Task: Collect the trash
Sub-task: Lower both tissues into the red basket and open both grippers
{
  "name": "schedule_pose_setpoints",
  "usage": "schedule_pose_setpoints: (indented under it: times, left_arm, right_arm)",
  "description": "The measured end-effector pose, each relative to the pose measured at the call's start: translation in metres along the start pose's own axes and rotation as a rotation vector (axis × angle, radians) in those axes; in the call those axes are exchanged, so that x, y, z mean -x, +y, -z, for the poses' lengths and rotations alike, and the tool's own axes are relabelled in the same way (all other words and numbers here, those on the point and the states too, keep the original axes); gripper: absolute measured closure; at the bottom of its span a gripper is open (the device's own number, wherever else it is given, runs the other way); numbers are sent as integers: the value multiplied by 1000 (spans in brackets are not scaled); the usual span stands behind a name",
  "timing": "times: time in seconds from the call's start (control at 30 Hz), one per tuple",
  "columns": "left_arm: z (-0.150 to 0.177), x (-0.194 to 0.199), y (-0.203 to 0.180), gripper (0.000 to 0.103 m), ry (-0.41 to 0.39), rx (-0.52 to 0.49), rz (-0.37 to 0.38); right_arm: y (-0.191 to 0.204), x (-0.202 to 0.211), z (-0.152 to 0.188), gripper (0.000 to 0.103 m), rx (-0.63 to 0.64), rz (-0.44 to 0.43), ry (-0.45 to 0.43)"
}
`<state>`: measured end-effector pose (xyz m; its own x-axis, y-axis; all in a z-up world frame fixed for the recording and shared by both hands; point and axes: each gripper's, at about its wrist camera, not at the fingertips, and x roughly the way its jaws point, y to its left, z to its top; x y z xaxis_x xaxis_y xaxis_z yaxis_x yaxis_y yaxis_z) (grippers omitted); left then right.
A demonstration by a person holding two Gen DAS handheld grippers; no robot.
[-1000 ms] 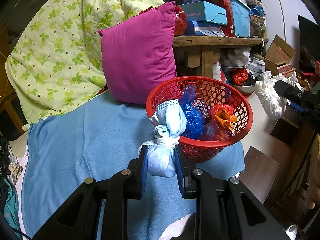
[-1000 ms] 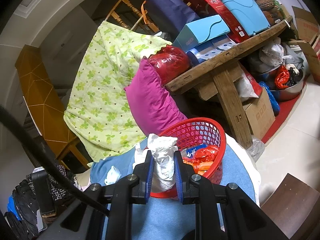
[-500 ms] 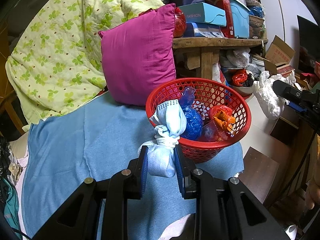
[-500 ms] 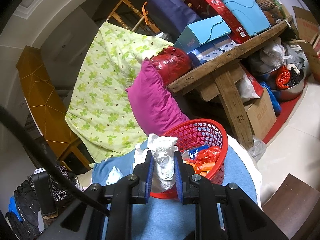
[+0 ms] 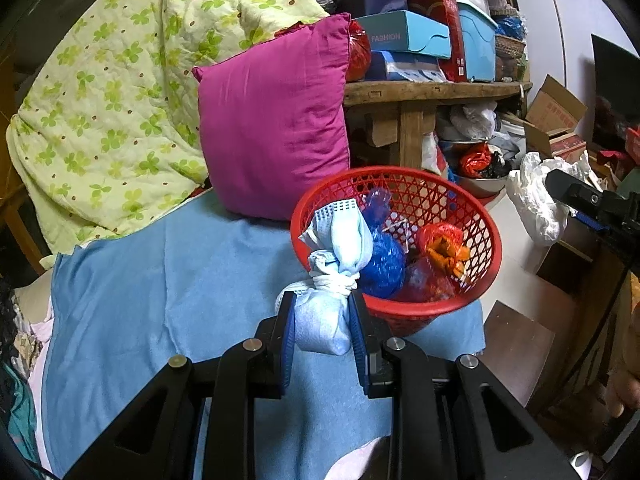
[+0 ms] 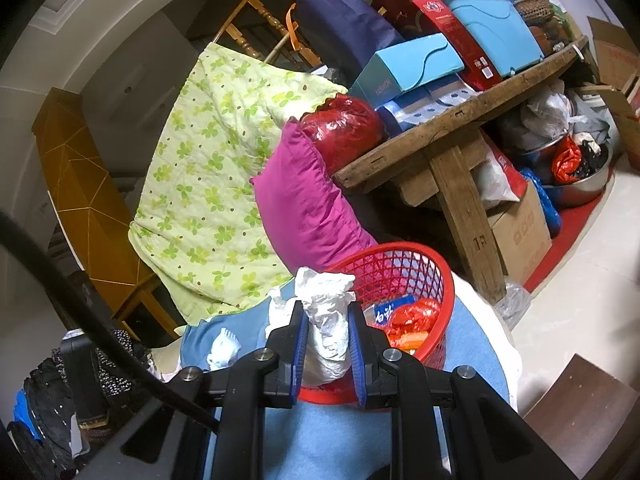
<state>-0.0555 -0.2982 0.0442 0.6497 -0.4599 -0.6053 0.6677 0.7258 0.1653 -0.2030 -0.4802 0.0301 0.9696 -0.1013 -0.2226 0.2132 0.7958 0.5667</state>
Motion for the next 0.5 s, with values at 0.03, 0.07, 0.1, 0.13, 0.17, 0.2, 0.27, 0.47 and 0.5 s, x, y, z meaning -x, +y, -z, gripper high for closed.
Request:
schedule_pose_setpoints:
  times: [0.03, 0.07, 0.1, 0.13, 0.17, 0.2, 0.27, 0.47, 0.5]
  left_arm:
    - [-3, -1, 1, 76, 0, 2, 5]
    - [-7, -2, 2, 76, 1, 5, 12]
    - [-10, -3, 3, 76, 2, 9, 20]
    - [-14, -5, 4, 76, 4, 16, 39]
    - [-17, -6, 5, 76, 4, 20, 57]
    - [-22, -8, 6, 76, 1, 22, 75]
    - [-31, -14, 7, 76, -1, 22, 125]
    - [-49, -40, 5, 76, 39, 52, 200]
    - [-51, -45, 5, 76, 46, 55, 207]
  right_arm:
    - [0, 0, -2, 82, 4, 1, -4]
    - [0, 0, -5, 82, 8, 1, -8]
    - [1, 0, -7, 82, 13, 2, -12]
    - [1, 0, -10, 82, 20, 4, -17]
    - [2, -2, -13, 82, 27, 7, -21]
    - [3, -4, -16, 82, 32, 10, -24]
    - [3, -8, -21, 82, 37, 16, -27]
    - [-2, -35, -35, 82, 38, 41, -15]
    - [-5, -41, -37, 82, 37, 48, -10]
